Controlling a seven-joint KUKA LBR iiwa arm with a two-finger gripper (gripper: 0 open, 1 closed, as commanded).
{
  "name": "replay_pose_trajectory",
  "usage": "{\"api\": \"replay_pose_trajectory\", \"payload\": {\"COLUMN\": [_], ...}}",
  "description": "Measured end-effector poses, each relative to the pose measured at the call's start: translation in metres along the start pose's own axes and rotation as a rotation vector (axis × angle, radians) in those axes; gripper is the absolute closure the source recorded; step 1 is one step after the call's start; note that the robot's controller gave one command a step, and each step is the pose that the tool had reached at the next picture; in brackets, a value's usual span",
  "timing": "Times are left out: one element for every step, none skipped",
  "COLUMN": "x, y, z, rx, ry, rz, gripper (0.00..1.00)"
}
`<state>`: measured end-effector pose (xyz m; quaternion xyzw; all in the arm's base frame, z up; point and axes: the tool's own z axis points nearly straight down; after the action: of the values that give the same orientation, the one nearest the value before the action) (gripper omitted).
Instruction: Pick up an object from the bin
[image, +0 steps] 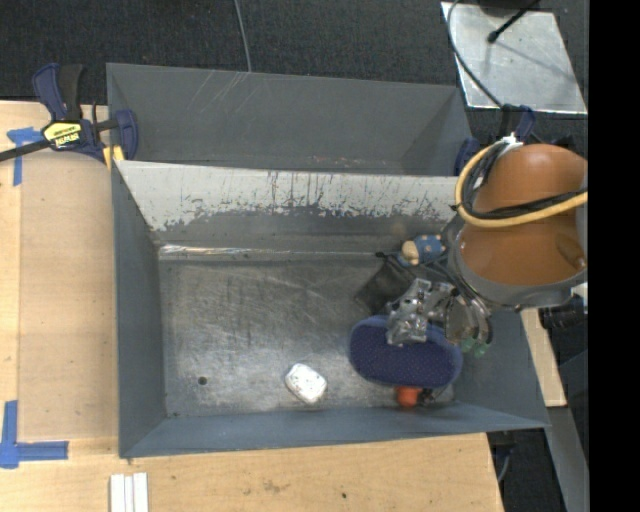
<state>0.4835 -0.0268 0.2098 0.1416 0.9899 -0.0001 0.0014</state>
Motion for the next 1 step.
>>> {"api": "replay_pose_trajectory", "payload": {"x": [0.0], "y": [0.0], "z": [0.0], "rx": [0.0], "ry": [0.0], "rz": [0.0], "gripper": [0.0]}}
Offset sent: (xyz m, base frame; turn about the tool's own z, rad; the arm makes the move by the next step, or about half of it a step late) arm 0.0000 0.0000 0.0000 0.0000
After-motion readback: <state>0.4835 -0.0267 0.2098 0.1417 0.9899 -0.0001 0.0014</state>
